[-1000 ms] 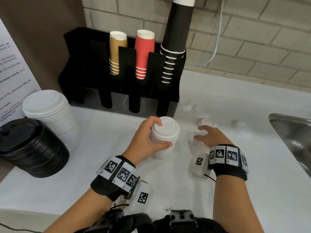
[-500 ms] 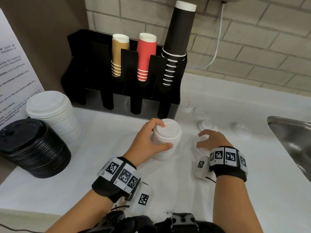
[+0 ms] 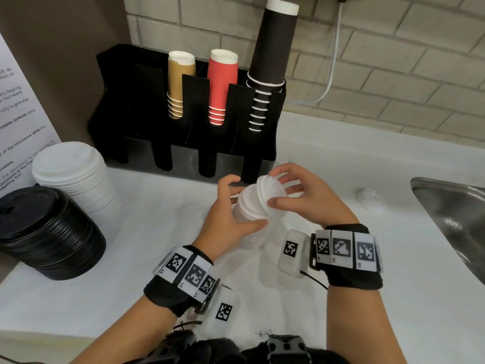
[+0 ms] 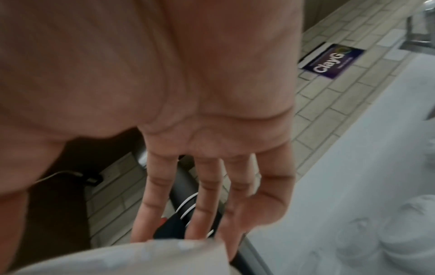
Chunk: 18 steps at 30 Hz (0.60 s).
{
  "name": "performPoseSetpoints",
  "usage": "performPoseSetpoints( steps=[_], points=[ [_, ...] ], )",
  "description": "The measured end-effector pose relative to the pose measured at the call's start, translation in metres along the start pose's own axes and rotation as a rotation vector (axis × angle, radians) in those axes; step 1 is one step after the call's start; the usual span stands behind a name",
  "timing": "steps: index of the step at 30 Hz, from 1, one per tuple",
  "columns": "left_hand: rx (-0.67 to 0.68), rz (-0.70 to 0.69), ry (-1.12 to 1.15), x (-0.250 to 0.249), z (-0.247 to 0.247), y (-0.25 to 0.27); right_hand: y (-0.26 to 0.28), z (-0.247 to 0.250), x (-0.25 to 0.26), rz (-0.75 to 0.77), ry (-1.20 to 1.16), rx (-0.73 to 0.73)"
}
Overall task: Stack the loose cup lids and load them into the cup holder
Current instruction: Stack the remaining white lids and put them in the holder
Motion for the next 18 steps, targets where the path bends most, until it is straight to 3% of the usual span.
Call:
performPoseSetpoints(
  steps=[18],
  points=[
    [-0.036, 0.013, -0.009, 0.003, 0.002, 0.001, -0.010, -0.037, 0.017, 0.045, 0.299, 0.114]
  ],
)
Point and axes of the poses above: each hand's wrist, its own y-axis away from the middle knuckle, its own z-axis out of the back of the hand, x = y × z, the point moved 10 cm from there along -y, towards the middle knuckle, and after that the axes turned 2 degrees about y, right-handed, at the moved point
